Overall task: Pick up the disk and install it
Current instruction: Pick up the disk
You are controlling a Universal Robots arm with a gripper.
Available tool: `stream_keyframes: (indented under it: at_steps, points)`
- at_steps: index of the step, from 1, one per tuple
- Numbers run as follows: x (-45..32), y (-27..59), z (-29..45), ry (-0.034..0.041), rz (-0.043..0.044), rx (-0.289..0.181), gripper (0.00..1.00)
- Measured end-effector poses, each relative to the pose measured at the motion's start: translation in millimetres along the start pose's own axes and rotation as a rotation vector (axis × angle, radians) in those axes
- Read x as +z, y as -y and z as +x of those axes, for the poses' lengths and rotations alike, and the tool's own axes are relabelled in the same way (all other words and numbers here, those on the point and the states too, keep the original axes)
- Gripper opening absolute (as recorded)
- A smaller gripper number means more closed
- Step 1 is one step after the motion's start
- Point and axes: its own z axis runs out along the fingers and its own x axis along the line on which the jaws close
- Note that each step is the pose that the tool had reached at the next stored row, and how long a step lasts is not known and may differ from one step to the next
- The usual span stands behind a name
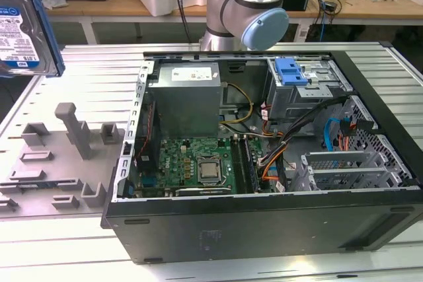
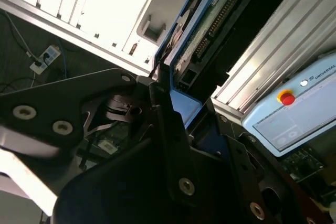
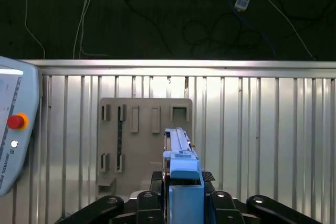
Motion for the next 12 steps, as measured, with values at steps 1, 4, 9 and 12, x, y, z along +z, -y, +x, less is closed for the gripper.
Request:
stream_keyframes:
  at_steps: [1, 4, 9, 12]
  points:
    - [-0.1, 0.9, 0.0, -0.0007, 0.0000, -0.001, 0.37]
    - [-0.2, 6.8, 0.3, -0.0040, 0.0004, -0.006, 0.37]
    - [-0.5, 15.2, 1.6, -0.0053, 0.0041, -0.024, 0.37]
    - [-0.5, 17.6, 2.2, -0.0057, 0.0062, -0.029, 0.37]
